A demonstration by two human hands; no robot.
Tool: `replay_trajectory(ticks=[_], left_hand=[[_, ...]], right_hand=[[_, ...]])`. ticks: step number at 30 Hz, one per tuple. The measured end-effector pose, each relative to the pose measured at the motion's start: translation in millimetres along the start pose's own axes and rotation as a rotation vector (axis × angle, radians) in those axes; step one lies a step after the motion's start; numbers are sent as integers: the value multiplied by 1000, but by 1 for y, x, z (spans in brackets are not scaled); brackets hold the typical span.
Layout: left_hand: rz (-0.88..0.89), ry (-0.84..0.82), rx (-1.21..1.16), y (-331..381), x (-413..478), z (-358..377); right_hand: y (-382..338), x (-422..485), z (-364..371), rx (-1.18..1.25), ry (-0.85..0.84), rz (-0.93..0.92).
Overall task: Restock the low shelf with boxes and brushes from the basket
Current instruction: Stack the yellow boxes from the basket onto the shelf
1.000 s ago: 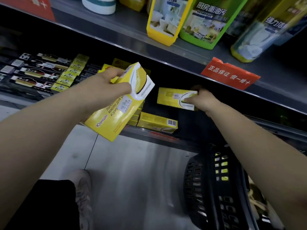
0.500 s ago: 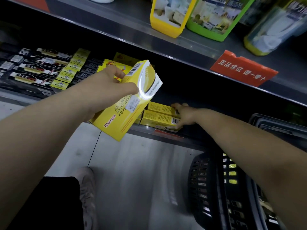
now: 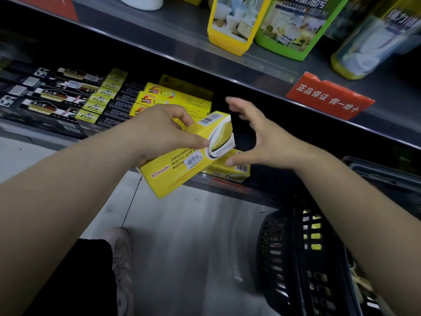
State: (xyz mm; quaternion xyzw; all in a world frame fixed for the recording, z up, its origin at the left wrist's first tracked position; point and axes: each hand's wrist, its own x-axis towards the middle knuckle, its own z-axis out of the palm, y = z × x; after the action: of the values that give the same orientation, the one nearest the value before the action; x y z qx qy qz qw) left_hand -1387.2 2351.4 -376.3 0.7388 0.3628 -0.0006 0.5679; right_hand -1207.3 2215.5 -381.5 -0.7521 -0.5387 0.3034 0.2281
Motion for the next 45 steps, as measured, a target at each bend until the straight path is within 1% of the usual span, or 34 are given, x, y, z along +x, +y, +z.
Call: replay_trajectory(ticks=[1, 2, 4, 5, 8, 10, 12, 17, 20, 23, 29, 31, 34, 36, 38, 39, 41, 43, 45], left_hand=[[12, -17, 18, 1, -1, 3], [28, -36, 35, 2, -2, 7], [69, -71, 86, 4, -4, 15], [90, -81, 107, 5, -4, 18], [162, -65, 118, 8, -3, 20], [207, -28, 155, 9, -1, 17], [221, -9, 171, 7, 0, 16], [197, -10, 302, -1, 5, 19], [192, 4, 312, -3, 10, 17], [191, -5, 300, -4, 13, 15], [179, -21, 275, -1, 15, 17], [179, -31, 274, -1, 16, 20], [199, -42, 265, 2, 17, 26], [224, -46, 276, 7, 18, 34], [254, -58, 289, 13, 17, 44], [270, -70, 296, 17, 17, 51], [303, -95, 325, 24, 14, 65], [345, -123, 381, 32, 9, 79], [403, -151, 410, 42, 2, 94]], right_hand=[[-11, -7, 5, -102, 21, -80], [-21, -11, 10, -207, 36, -124], [-29, -15, 15, -335, 20, -120], [-28, -17, 14, -336, -13, -81], [-12, -26, 7, -188, -128, 88], [7, -32, 0, -151, -126, 197], [29, -33, -9, -145, -66, 291], [80, -5, -29, -314, -46, 537], [104, 27, -24, -393, -25, 607], [120, 57, -9, -474, -56, 641], [137, 86, 31, -431, -269, 610], [137, 87, 36, -428, -305, 615], [134, 83, 35, -449, -302, 592], [125, 78, 32, -522, -302, 584], [106, 72, 21, -585, -274, 559], [94, 67, 12, -573, -241, 527], [70, 49, -11, -446, -131, 450], [48, 20, -30, -207, -15, 379], [31, -23, -43, 11, 33, 311]])
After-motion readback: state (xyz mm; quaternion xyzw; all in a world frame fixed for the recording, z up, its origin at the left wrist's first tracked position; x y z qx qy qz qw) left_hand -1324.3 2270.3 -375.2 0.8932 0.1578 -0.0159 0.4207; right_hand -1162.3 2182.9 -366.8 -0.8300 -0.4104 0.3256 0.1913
